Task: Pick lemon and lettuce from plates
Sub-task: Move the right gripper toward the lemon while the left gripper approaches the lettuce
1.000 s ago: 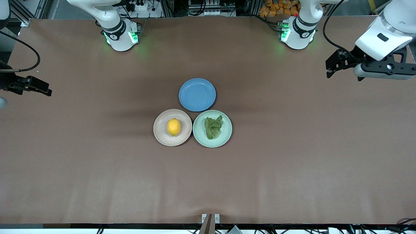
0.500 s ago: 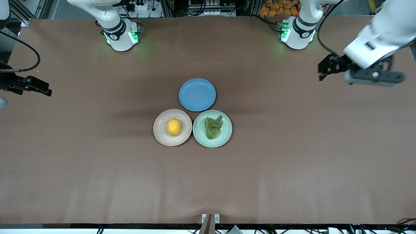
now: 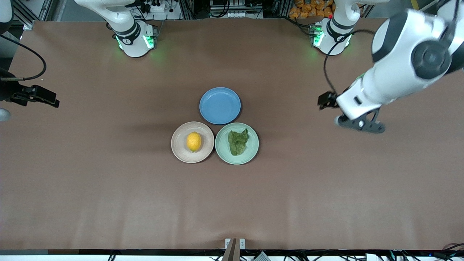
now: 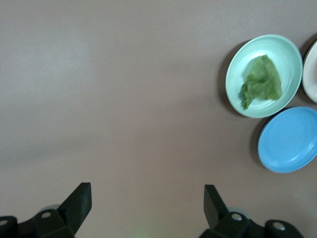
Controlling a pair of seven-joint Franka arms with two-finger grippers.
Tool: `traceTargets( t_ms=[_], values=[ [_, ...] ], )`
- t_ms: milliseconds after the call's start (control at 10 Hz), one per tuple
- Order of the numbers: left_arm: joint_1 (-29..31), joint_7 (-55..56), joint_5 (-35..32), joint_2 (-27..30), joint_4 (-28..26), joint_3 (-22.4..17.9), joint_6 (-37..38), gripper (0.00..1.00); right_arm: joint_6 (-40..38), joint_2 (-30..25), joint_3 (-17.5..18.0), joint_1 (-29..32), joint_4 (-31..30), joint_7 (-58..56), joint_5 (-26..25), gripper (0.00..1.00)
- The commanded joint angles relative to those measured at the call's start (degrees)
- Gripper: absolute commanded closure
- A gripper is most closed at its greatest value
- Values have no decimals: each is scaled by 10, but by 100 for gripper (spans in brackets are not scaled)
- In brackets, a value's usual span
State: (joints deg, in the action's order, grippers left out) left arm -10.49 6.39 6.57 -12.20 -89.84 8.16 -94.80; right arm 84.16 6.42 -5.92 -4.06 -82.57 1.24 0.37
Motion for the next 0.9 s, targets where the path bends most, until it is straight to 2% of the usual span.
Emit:
traceTargets(
  t_ms=[0, 500, 700, 800],
  values=[
    [-38, 75, 18, -56, 22, 1, -60, 0, 35, -1, 1, -28, -17, 4, 11, 0],
    [-118, 254, -14, -156, 23, 0, -197, 0, 84, 29, 2, -81, -45, 85, 15, 0],
    [-147, 299, -17, -203, 27, -1, -258, 0, 101, 51, 1, -104, -53, 151, 45, 0],
    [-164, 335, -18, -224, 27, -2, -300, 0, 114, 62, 1, -123, -54, 184, 46, 0]
  ],
)
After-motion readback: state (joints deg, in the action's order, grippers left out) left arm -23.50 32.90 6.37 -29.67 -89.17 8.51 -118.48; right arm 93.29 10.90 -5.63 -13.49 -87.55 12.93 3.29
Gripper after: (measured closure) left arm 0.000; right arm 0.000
